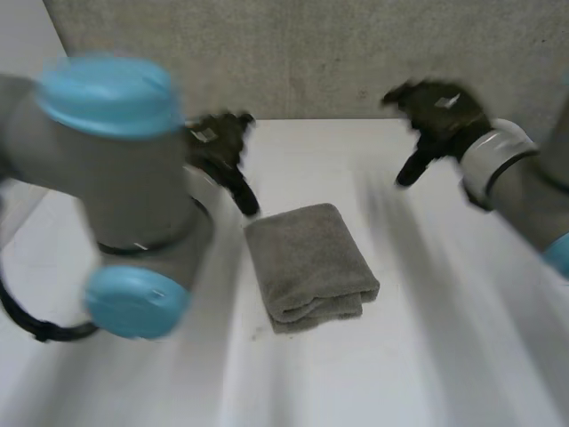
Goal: Fold the towel.
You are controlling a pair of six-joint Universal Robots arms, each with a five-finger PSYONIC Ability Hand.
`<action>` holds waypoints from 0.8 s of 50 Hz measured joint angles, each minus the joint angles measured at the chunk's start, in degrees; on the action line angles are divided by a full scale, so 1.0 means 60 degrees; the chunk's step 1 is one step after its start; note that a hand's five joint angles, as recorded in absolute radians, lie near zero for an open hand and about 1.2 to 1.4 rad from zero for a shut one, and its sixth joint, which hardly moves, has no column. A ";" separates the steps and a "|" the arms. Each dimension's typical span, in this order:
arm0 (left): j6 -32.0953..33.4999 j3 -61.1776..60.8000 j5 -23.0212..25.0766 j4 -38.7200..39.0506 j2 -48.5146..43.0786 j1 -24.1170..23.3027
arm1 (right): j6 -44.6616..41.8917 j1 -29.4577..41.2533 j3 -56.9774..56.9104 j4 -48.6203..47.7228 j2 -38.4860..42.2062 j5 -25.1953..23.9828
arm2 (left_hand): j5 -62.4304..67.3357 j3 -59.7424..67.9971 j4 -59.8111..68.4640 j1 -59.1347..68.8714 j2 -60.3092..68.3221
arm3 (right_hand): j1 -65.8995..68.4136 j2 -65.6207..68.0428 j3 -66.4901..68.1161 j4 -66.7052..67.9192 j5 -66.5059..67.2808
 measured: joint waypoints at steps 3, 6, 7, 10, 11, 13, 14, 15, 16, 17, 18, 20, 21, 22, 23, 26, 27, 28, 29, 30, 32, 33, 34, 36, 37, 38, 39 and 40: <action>0.0263 -0.0285 0.0298 -0.0098 0.1258 0.0815 | 0.0471 -0.0477 -0.0003 0.0067 -0.1046 0.0458 | 0.0000 0.0000 0.0000 0.0000 0.0000 | 0.0000 0.0000 0.0000 0.0000 0.0000; 0.0415 -0.0531 0.0688 -0.0214 0.2095 0.1428 | 0.0613 -0.0656 0.0050 0.0186 -0.1526 0.0577 | 0.0001 0.0000 0.0000 0.0000 0.0000 | 0.0000 0.0000 0.0000 0.0000 0.0000; 0.0475 -0.0707 0.0983 -0.0296 0.2556 0.1778 | 0.0680 -0.0752 0.0125 0.0338 -0.1844 0.0623 | 0.0000 0.0000 0.0000 0.0000 0.0000 | 0.0000 0.0000 0.0000 0.0000 0.0001; 0.0514 -0.0965 0.1384 -0.0397 0.3068 0.2170 | 0.0716 -0.0806 0.0226 0.0515 -0.2091 0.0640 | 0.0000 -0.0002 -0.0002 -0.0001 -0.0005 | 0.0000 0.0000 -0.0001 0.0000 0.0000; 0.0537 -0.1375 0.1901 -0.0488 0.3644 0.2591 | 0.0728 -0.0830 0.0320 0.0648 -0.2241 0.0637 | 0.0000 -0.0017 -0.0022 -0.0005 -0.0018 | 0.0000 0.0000 0.0000 0.0000 -0.0001; 0.0542 -0.1638 0.2196 -0.0526 0.3943 0.2799 | 0.0730 -0.0857 0.0622 0.0997 -0.2598 0.0613 | 0.0000 -0.0024 -0.0032 -0.0020 -0.0024 | 0.0000 0.0000 -0.0001 0.0000 -0.0003; 0.0540 -0.1899 0.2446 -0.0538 0.4207 0.2965 | 0.0727 -0.0858 0.0779 0.1122 -0.2751 0.0597 | 0.0000 -0.0030 -0.0037 -0.0021 -0.0035 | 0.0000 0.0000 -0.0001 0.0000 -0.0002; 0.0530 -0.2136 0.2637 -0.0515 0.4420 0.3084 | 0.0727 -0.0859 0.0832 0.1157 -0.2797 0.0595 | 0.0000 -0.0030 -0.0037 -0.0021 -0.0038 | 0.0000 0.0000 -0.0001 0.0000 -0.0002; 0.0522 -0.2273 0.2730 -0.0494 0.4529 0.3142 | 0.0726 -0.0857 0.0979 0.1233 -0.2927 0.0582 | 0.0000 -0.0060 -0.0052 -0.0035 -0.0051 | 0.0000 0.0000 0.0000 0.0000 -0.0003; 0.0514 -0.2386 0.2798 -0.0468 0.4613 0.3183 | 0.0726 -0.0854 0.1051 0.1257 -0.2991 0.0578 | 0.0000 -0.0060 -0.0052 -0.0041 -0.0051 | 0.0000 0.0000 -0.0001 0.0000 -0.0003; 0.0504 -0.2510 0.2860 -0.0433 0.4696 0.3220 | 0.0727 -0.0853 0.1106 0.1267 -0.3034 0.0579 | 0.0000 -0.0060 -0.0054 -0.0052 -0.0058 | 0.0000 0.0000 0.0000 0.0000 -0.0003; 0.0476 -0.2809 0.2957 -0.0331 0.4836 0.3274 | 0.0738 -0.0845 0.1274 0.1261 -0.3155 0.0580 | 0.0000 -0.0060 -0.0063 -0.0058 -0.0063 | 0.0000 0.0000 -0.0001 0.0000 -0.0003; 0.0456 -0.3020 0.2987 -0.0252 0.4895 0.3293 | 0.0763 -0.0831 0.1409 0.1202 -0.3232 0.0588 | 0.0000 -0.0060 -0.0064 -0.0064 -0.0065 | 0.0000 0.0000 0.0000 0.0000 -0.0003; 0.0448 -0.3107 0.2994 -0.0216 0.4912 0.3297 | 0.0774 -0.0824 0.1454 0.1173 -0.3252 0.0591 | 0.0000 -0.0060 -0.0064 -0.0064 -0.0065 | 0.0000 0.0000 0.0000 0.0000 -0.0003; 0.0436 -0.3255 0.2995 -0.0140 0.4930 0.3300 | 0.0805 -0.0804 0.1543 0.1088 -0.3294 0.0602 | 0.0000 -0.0060 -0.0064 -0.0064 -0.0066 | 0.0000 0.0000 0.0000 0.0000 -0.0003; 0.0419 -0.3600 0.2973 0.0141 0.4919 0.3292 | 0.0883 -0.0741 0.1740 0.0823 -0.3368 0.0626 | 0.0000 -0.0060 -0.0066 -0.0064 -0.0068 | 0.0000 0.0000 -0.0001 0.0000 -0.0003; 0.0419 -0.3675 0.2962 0.0255 0.4909 0.3289 | 0.0904 -0.0718 0.1800 0.0725 -0.3390 0.0632 | 0.0000 -0.0060 -0.0066 -0.0064 -0.0068 | 0.0000 0.0000 -0.0001 0.0000 -0.0003; 0.0422 -0.3742 0.2951 0.0383 0.4898 0.3285 | 0.0920 -0.0698 0.1852 0.0637 -0.3407 0.0636 | 0.0000 -0.0060 -0.0066 -0.0064 -0.0068 | 0.0000 0.0000 -0.0001 0.0000 -0.0003; 0.0425 -0.3787 0.2943 0.0486 0.4889 0.3283 | 0.0931 -0.0682 0.1892 0.0564 -0.3421 0.0640 | 0.0000 -0.0060 -0.0066 -0.0065 -0.0069 | 0.0000 0.0000 -0.0001 0.0000 -0.0003; 0.0430 -0.3823 0.2935 0.0596 0.4880 0.3280 | 0.0940 -0.0667 0.1932 0.0487 -0.3435 0.0643 | 0.0000 -0.0060 -0.0066 -0.0065 -0.0069 | 0.0000 0.0000 -0.0001 0.0000 -0.0004; 0.0435 -0.3846 0.2930 0.0690 0.4875 0.3277 | 0.0944 -0.0659 0.1954 0.0446 -0.3441 0.0645 | 0.0000 -0.0060 -0.0066 -0.0065 -0.0069 | 0.0000 0.0000 -0.0001 0.0000 -0.0004; 0.0443 -0.3861 0.2926 0.0811 0.4870 0.3273 | 0.0947 -0.0651 0.1979 0.0395 -0.3445 0.0646 | 0.0000 -0.0060 -0.0066 -0.0065 -0.0069 | 0.0000 0.0000 -0.0001 0.0000 -0.0004; 0.0458 -0.3860 0.2923 0.0973 0.4872 0.3266 | 0.0948 -0.0641 0.2005 0.0319 -0.3444 0.0647 | 0.0000 -0.0060 -0.0067 -0.0065 -0.0069 | 0.0000 0.0000 -0.0001 0.0000 -0.0004; 0.0479 -0.3834 0.2926 0.1063 0.4878 0.3260 | 0.0947 -0.0639 0.2005 0.0296 -0.3439 0.0648 | 0.0000 -0.0060 -0.0067 -0.0065 -0.0069 | 0.0000 0.0000 -0.0001 0.0000 -0.0003; 0.0505 -0.3774 0.2935 0.1120 0.4889 0.3255 | 0.0949 -0.0639 0.1990 0.0289 -0.3433 0.0647 | 0.0000 -0.0060 -0.0066 -0.0065 -0.0069 | 0.0000 0.0000 0.0000 0.0000 -0.0003; 0.0524 -0.3718 0.2946 0.1145 0.4900 0.3251 | 0.0952 -0.0640 0.1982 0.0289 -0.3430 0.0648 | 0.0000 -0.0060 -0.0066 -0.0065 -0.0069 | 0.0000 0.0000 0.0000 0.0000 -0.0004; 0.0537 -0.3673 0.2957 0.1157 0.4906 0.3249 | 0.0957 -0.0640 0.1966 0.0291 -0.3429 0.0647 | 0.0000 -0.0060 -0.0066 -0.0065 -0.0069 | 0.0000 0.0000 0.0000 0.0000 -0.0003; 0.0549 -0.3625 0.2969 0.1163 0.4912 0.3247 | 0.0962 -0.0640 0.1955 0.0295 -0.3433 0.0648 | 0.0000 -0.0060 -0.0066 -0.0065 -0.0069 | 0.0000 0.0000 -0.0001 0.0000 -0.0004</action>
